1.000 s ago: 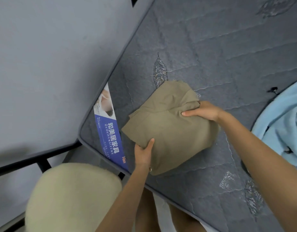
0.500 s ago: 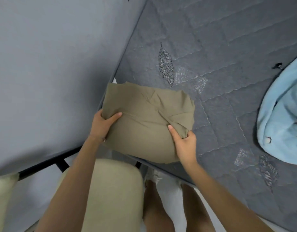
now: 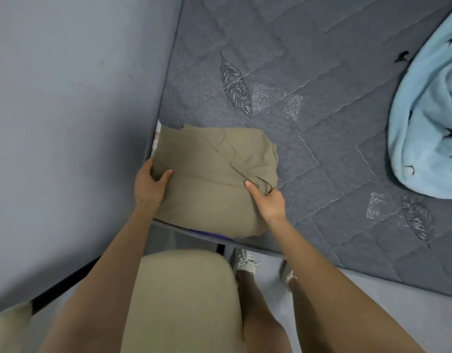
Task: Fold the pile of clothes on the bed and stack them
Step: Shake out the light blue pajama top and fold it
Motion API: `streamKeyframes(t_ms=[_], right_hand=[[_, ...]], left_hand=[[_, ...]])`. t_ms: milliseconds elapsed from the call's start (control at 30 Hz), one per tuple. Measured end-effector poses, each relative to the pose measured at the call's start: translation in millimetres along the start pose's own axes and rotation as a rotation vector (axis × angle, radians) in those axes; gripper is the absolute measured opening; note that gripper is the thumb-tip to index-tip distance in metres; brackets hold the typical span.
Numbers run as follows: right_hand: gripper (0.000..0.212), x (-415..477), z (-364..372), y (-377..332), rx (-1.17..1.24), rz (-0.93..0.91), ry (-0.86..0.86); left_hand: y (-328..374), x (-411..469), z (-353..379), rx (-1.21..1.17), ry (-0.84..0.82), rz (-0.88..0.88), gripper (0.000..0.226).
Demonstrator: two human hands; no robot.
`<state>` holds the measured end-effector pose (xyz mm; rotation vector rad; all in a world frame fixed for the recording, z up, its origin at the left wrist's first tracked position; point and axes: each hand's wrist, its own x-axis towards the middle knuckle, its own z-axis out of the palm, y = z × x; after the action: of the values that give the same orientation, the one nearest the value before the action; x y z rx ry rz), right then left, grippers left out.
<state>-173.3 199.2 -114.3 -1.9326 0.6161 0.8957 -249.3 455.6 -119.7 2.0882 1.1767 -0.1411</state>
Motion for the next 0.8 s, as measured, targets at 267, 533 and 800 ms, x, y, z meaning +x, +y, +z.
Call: streamKeyframes(t_ms=[267, 533, 800], right_hand=[[0.070, -38.7, -111.9, -0.7, -0.456, -0.209, 0.213], [0.080, -67.3, -273.6, 11.7, -0.641, -0.294, 0.289], [0.083, -72.4, -427.1, 60.6, -0.669, -0.304, 0.352]], left_hand=[[97.2, -75.6, 19.1, 0.344, 0.024, 0.327, 0.068], [239.0, -192.5, 103.7, 0.424, -0.101, 0.546, 0.067], [321.1, -303.9, 204.8, 0.493, -0.167, 0.635, 0.070]])
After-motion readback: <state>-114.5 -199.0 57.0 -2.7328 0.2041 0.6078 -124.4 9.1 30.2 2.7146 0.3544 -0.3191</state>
